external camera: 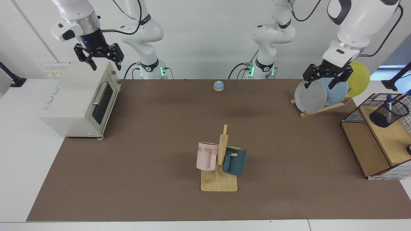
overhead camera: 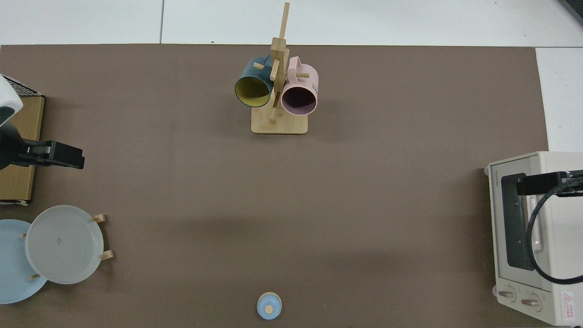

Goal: Put markers into pen holder

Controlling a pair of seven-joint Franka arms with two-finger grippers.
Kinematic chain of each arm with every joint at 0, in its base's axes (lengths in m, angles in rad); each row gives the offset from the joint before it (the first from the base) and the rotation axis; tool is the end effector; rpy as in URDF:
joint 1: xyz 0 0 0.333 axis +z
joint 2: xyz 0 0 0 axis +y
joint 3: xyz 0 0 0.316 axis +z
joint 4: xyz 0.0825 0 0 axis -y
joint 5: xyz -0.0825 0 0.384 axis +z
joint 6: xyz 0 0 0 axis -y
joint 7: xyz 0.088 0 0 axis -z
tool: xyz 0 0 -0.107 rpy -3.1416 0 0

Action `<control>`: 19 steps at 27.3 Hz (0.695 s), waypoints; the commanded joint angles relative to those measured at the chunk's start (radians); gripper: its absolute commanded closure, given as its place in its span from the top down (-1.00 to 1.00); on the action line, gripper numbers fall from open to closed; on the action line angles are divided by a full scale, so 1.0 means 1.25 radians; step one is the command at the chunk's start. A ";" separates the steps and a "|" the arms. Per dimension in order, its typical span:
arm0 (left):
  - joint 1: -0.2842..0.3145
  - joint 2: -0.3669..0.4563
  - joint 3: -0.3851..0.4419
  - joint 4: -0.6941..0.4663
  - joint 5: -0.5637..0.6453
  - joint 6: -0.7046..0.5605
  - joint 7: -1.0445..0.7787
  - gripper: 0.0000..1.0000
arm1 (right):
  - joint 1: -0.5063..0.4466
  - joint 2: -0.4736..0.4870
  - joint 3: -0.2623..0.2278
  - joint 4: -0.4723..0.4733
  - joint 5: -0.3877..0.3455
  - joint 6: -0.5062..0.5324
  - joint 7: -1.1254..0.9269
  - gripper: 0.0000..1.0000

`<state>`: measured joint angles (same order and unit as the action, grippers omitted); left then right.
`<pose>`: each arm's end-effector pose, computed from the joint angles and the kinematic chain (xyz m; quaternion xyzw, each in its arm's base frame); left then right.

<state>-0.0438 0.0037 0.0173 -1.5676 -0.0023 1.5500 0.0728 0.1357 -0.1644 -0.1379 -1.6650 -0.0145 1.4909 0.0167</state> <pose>0.5532 -0.0149 0.6221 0.9987 -0.0496 -0.0106 0.0014 0.4944 -0.0092 0.6588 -0.9999 0.0090 0.0057 0.0040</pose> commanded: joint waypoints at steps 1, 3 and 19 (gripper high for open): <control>0.004 -0.014 -0.003 -0.033 0.018 0.006 0.062 1.00 | -0.007 -0.007 0.005 0.000 -0.002 -0.007 -0.016 1.00; 0.006 -0.014 0.002 -0.043 0.018 0.019 0.102 1.00 | -0.007 -0.007 0.005 0.000 -0.002 -0.007 -0.016 1.00; 0.004 -0.014 0.006 -0.057 0.014 0.022 0.058 1.00 | -0.013 -0.006 -0.004 0.002 0.013 -0.002 -0.017 1.00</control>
<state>-0.0432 0.0038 0.0271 -1.6085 0.0021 1.5536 0.1566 0.1333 -0.1644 -0.1467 -1.6648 -0.0144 1.4909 0.0167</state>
